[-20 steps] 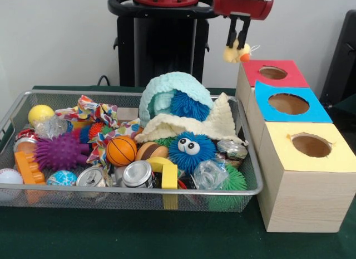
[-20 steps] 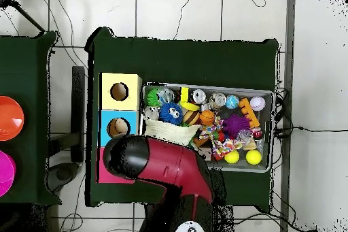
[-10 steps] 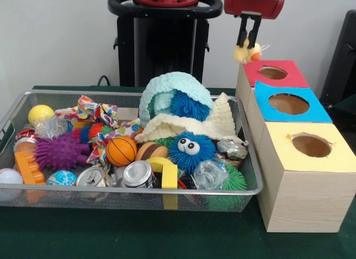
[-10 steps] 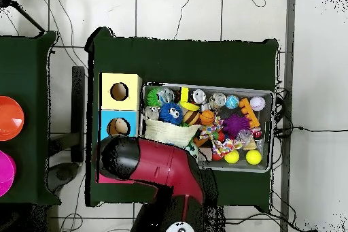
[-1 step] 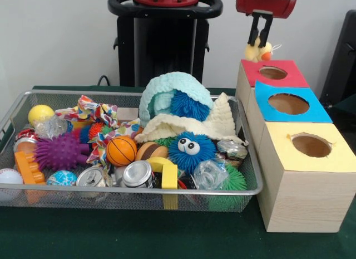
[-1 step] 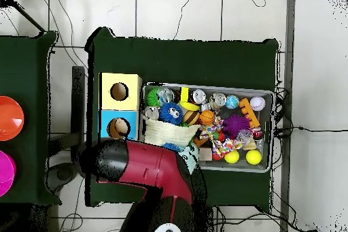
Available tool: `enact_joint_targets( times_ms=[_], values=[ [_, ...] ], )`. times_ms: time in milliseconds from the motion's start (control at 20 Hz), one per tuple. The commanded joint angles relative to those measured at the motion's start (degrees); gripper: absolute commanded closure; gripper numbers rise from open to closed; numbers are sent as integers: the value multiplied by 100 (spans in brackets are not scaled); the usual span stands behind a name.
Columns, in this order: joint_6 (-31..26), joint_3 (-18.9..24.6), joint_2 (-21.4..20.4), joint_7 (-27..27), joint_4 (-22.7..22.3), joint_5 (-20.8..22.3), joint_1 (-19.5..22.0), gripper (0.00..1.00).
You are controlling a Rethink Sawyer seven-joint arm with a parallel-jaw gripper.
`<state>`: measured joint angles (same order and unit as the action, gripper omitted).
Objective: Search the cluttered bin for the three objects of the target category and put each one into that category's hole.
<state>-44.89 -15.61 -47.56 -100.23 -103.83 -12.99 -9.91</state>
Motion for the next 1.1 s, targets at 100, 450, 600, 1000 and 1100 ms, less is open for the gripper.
enact_joint_targets(
  times_ms=[100, 450, 600, 1000, 1100],
  values=[
    [51, 44, 176, -1681, -252, -231, -18, 100],
    [179, 69, 171, -1719, -327, -158, 0, 100],
    [298, 98, 183, -1729, -392, -175, 8, 100],
    [598, 70, 176, -1924, -636, -268, -115, 100],
    [657, 88, 171, -1928, -693, -310, -113, 100]
  ],
)
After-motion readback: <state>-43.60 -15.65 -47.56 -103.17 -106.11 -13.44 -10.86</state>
